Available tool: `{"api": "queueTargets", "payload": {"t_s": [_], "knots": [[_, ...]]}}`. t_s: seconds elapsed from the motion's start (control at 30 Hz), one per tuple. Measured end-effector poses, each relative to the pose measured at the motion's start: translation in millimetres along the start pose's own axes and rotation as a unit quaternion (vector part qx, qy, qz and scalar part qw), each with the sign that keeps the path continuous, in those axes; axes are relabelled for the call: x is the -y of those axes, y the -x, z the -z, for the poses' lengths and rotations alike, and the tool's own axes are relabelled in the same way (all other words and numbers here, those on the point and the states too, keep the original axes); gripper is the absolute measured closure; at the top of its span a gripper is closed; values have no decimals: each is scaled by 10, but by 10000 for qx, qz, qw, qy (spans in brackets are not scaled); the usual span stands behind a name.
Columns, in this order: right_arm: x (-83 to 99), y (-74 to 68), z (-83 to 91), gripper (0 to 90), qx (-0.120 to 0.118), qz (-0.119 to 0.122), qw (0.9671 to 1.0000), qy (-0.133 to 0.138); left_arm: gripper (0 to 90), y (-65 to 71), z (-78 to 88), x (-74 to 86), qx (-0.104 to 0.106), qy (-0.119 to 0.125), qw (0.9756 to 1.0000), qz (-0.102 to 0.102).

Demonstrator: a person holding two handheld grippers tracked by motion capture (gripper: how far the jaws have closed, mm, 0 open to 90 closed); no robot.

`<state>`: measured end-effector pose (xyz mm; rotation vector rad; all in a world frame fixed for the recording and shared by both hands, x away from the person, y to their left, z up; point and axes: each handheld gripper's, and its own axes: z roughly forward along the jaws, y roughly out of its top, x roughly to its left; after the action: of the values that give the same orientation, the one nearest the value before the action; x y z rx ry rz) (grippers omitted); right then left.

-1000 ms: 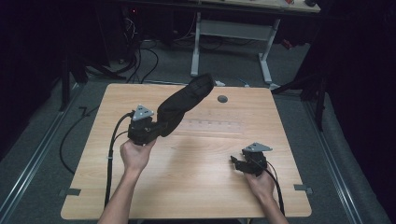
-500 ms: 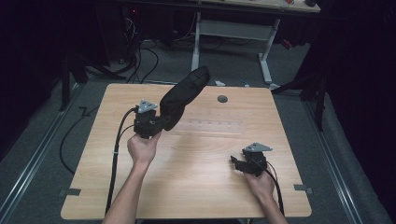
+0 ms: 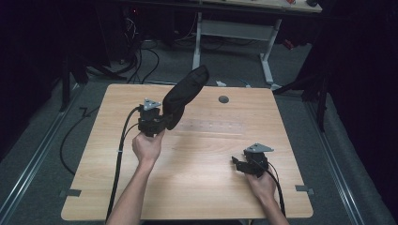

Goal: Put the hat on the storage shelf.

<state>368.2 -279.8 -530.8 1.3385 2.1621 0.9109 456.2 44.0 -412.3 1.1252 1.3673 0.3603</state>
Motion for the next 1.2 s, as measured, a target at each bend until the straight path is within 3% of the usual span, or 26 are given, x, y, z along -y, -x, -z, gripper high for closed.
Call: {"api": "queueTargets", "payload": {"t_s": [0.73,1.2], "knots": [[1,-5,1,379,11,-20,10000,-1,854,56,-124,6,-368,164,9990,215],[1,-6,0,376,10,-17,10000,2,852,160,-240,-4,-576,28,9982,186]]}}
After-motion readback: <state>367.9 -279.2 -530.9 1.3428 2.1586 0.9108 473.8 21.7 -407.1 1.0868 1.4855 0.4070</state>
